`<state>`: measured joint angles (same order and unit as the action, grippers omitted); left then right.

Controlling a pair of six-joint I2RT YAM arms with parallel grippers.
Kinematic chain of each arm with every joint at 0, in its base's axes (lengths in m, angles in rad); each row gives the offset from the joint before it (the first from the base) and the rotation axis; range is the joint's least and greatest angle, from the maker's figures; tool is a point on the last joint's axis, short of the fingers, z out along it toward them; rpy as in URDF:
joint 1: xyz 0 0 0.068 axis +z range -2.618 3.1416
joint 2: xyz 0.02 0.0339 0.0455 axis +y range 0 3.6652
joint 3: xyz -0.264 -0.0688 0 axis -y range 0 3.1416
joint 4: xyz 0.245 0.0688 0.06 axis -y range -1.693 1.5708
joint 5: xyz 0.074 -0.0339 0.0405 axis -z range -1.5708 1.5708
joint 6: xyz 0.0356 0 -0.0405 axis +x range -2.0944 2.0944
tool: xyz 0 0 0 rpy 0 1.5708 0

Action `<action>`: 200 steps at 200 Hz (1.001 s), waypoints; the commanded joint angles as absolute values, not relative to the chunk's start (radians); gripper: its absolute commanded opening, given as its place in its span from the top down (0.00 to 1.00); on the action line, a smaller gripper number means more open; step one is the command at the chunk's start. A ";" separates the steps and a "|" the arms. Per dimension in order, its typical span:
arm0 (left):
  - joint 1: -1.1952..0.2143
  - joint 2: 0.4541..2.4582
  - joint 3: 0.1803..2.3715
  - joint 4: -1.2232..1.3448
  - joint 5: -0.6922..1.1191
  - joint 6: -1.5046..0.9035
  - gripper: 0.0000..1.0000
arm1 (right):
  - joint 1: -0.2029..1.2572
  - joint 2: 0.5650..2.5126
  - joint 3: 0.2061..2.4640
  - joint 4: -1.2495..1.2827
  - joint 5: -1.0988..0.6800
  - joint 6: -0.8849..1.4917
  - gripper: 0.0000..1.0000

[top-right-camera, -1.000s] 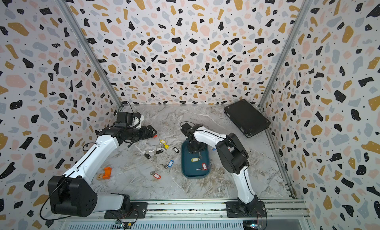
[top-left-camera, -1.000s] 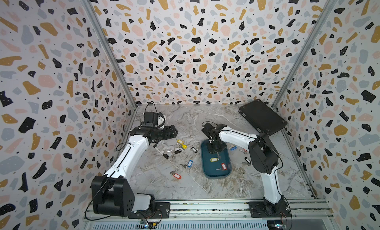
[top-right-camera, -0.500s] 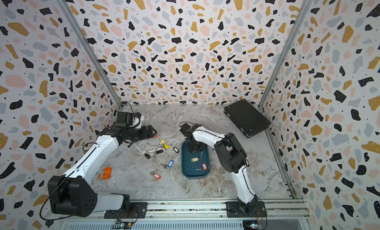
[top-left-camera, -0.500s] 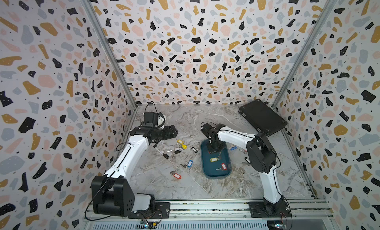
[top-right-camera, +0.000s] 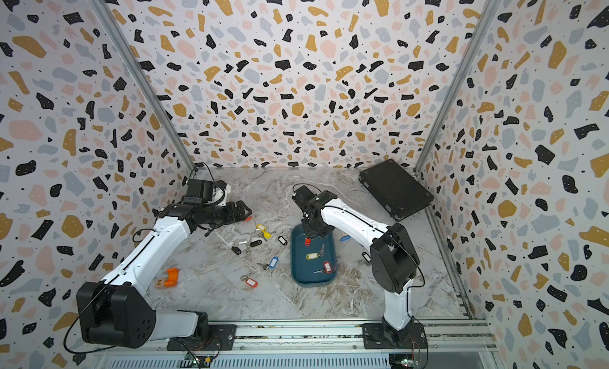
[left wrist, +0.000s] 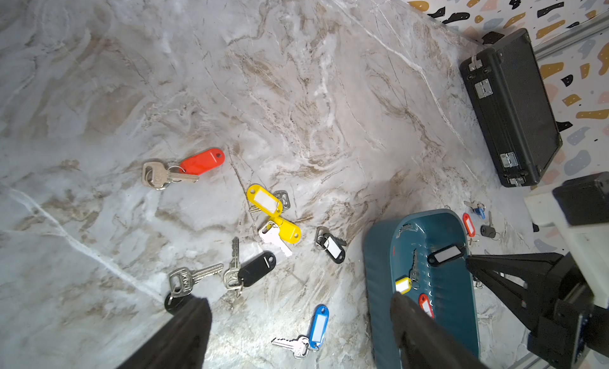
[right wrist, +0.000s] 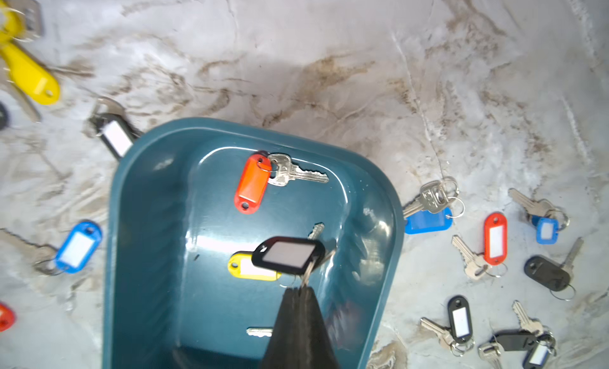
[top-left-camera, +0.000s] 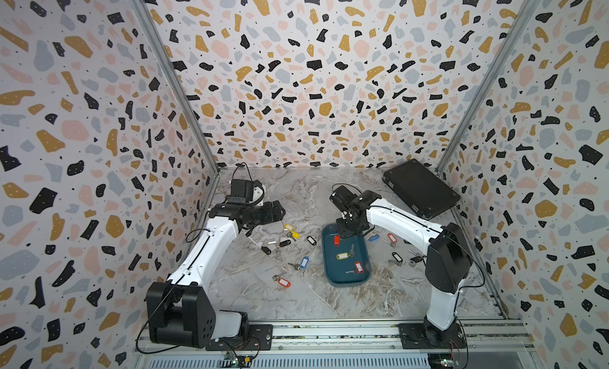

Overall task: Take the keys out of the storage box
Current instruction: Pick up the key from the storage box, then place the key at the center of the board.

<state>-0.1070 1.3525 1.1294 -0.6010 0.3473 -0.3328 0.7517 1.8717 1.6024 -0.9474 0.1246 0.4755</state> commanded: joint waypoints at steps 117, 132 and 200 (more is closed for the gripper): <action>-0.111 1.329 1.129 -0.580 0.364 -0.336 0.11 | 0.450 1.774 1.664 -0.999 0.078 0.416 1.00; -0.111 1.329 1.129 -0.580 0.362 -0.336 0.11 | 0.404 1.797 1.685 -1.000 0.071 0.405 1.00; -0.121 1.338 1.127 -0.577 0.362 -0.333 0.11 | 0.272 2.028 1.809 -0.997 0.005 0.365 1.00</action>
<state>-0.1101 1.3521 1.1294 -0.5999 0.3576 -0.3328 0.3008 1.9587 1.7679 -0.9718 0.0528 0.3908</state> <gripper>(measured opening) 0.886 0.034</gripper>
